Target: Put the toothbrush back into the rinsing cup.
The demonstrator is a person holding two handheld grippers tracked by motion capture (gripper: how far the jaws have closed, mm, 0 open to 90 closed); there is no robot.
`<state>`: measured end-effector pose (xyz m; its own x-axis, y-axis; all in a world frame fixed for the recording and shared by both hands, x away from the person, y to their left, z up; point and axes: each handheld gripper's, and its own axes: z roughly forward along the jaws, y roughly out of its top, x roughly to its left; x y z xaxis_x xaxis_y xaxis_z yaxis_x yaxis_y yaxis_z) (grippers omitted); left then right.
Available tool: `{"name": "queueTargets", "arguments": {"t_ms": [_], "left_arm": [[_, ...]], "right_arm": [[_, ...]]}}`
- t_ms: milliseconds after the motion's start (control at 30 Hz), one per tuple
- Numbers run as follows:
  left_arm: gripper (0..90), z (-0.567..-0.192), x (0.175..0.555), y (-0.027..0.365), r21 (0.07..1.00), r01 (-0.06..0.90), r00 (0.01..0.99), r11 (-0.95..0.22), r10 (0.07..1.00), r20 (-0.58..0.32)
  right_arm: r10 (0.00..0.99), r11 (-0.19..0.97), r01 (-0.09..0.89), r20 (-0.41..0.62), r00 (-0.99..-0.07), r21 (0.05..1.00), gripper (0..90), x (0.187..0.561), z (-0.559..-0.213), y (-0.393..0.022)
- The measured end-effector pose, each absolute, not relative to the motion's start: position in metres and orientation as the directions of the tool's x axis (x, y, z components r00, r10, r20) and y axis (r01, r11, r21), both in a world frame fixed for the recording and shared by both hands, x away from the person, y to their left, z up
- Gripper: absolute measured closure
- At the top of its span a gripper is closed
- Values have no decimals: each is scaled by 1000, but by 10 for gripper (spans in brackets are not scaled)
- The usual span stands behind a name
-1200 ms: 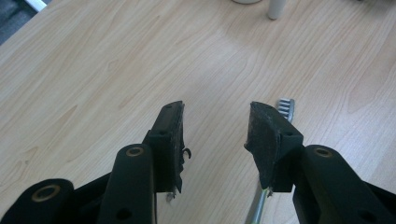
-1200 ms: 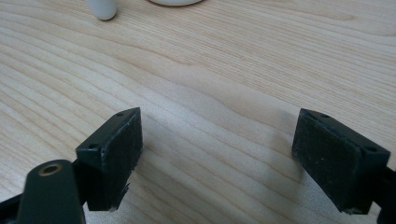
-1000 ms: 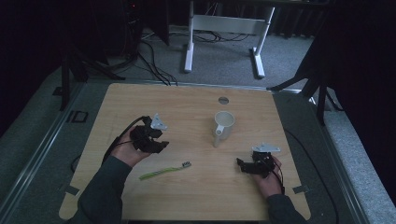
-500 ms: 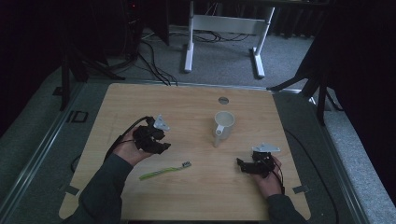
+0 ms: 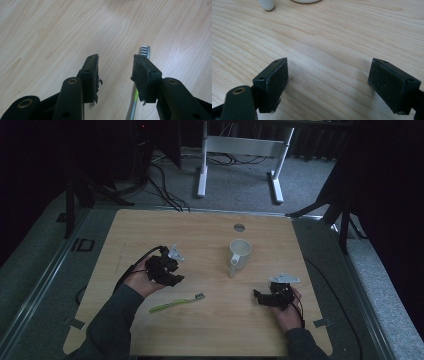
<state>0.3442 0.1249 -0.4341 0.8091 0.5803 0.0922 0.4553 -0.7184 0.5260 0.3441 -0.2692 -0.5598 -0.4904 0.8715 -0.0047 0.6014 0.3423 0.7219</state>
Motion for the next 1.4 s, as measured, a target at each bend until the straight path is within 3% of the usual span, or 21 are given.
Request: {"name": "queueTargets", "arguments": {"t_ms": [1400], "left_arm": [[573, -452, 347, 112, 400, 440, 858, -804, 508, 78]], "right_arm": [[872, 342, 602, -3, -490, 721, 160, 344, -560, -269]]}}
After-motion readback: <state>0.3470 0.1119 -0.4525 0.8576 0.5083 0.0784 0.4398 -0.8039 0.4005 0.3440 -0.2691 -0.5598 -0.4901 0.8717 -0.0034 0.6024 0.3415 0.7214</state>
